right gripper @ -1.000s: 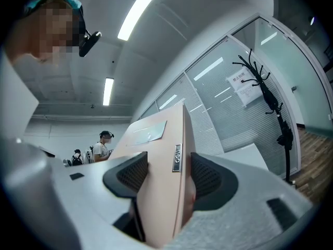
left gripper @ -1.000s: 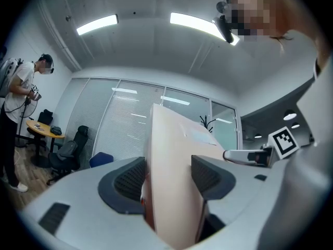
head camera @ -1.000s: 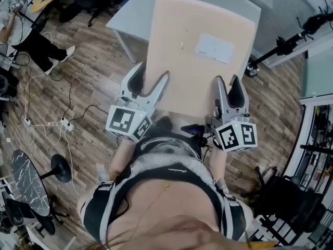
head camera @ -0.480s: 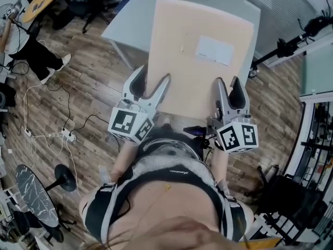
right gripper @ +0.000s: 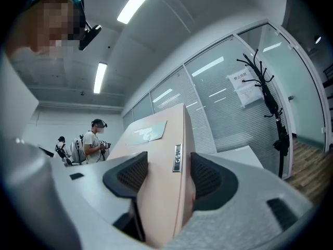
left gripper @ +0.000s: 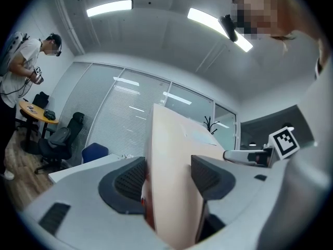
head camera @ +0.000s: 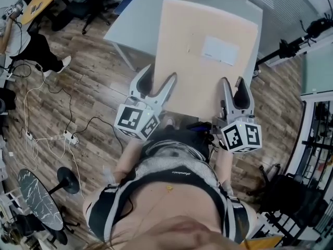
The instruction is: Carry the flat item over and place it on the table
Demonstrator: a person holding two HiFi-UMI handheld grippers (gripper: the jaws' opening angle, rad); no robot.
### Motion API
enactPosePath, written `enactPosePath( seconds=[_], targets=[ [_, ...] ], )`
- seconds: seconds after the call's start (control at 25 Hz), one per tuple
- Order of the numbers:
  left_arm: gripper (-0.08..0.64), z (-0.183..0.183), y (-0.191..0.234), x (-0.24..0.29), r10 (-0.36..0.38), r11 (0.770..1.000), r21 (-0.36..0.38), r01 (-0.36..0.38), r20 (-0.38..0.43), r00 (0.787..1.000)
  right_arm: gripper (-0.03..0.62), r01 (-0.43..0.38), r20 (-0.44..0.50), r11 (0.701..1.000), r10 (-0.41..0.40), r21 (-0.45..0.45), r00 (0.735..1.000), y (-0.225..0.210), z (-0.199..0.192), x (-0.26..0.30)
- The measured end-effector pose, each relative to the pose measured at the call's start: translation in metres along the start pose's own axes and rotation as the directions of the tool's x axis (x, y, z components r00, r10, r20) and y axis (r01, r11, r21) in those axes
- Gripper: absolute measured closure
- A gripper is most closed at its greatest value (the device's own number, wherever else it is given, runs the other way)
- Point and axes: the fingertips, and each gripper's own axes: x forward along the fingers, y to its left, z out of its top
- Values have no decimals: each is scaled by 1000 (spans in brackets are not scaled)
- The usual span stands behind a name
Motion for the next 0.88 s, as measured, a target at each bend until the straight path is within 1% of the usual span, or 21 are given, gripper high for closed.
enactPosePath(
  seconds=[0.16,0.44,0.72,0.88],
  targets=[
    [290,-4,8,8,15,1000,-18,-15,-10,1000,342,-10,-19,1000,10,1,1000,-4,-2,13],
    [290,-3,25,30,53,998,17,-52,-19,998,344,-41,-20,999,42,35,999,-14,-8,46],
    [290,2,44,71,90,995,44,-89,-13,996,344,-76,-11,996,77,50,997,-33,-5,94],
    [290,6,55,108,85,995,53,-84,-16,996,344,-76,1,996,77,56,997,-53,2,125]
  ],
)
